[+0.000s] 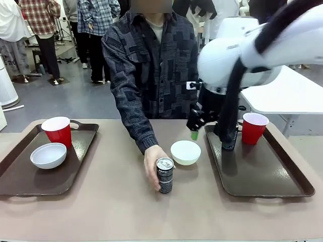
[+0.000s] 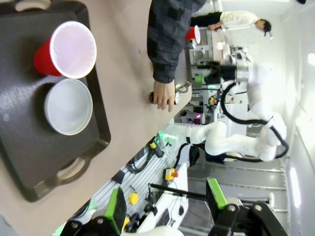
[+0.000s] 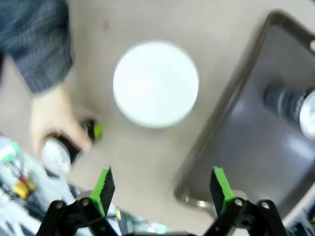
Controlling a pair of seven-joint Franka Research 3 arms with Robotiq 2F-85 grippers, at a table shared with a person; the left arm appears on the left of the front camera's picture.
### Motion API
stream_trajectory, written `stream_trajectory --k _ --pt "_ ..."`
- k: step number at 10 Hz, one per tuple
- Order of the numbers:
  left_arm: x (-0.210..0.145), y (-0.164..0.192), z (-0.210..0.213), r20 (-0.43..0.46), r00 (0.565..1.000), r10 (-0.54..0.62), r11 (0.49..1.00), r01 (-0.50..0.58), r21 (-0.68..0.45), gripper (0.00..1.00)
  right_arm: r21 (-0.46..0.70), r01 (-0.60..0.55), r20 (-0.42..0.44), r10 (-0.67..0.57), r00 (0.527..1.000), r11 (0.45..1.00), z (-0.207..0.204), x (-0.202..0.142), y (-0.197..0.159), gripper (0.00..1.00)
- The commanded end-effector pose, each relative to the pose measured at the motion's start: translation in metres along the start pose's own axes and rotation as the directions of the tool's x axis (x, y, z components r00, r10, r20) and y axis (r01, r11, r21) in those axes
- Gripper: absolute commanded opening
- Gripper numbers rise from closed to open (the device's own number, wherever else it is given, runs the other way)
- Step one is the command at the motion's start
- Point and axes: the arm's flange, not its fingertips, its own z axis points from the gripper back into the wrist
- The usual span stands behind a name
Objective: Prepare tableware on both trays.
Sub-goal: Pick up a Picnic Bowl from the table and place it on a Handle tray.
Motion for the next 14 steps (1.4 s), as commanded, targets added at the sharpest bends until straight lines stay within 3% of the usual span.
stream_trajectory --k 1,7,8,11,14 --pt "-0.001 -0.003 0.001 -0.002 1.0 0.002 1.0 -0.002 -0.004 0.86 0.02 -0.066 -0.021 0.066 0.998 0.998 0.018 -0.062 -0.008 1.0" --pt "-0.001 -0.003 0.001 -0.002 1.0 0.002 1.0 -0.002 -0.004 0.86 0.059 -0.114 -0.035 0.116 0.993 0.992 0.005 -0.06 -0.006 1.0" --pt "-0.001 -0.003 0.001 -0.002 1.0 0.002 1.0 -0.002 -0.004 0.86 0.008 -0.093 -0.05 0.093 0.994 0.996 0.008 -0.069 -0.004 1.0" --pt "-0.001 -0.003 0.001 -0.002 1.0 0.002 1.0 -0.002 -0.004 0.86 0.012 -0.093 -0.051 0.093 0.994 0.996 0.006 -0.067 -0.006 1.0" --pt "-0.001 -0.003 0.001 -0.002 1.0 0.002 1.0 -0.002 -0.004 0.86 -0.056 0.011 -0.038 -0.013 0.999 0.998 0.005 -0.011 -0.004 1.0"
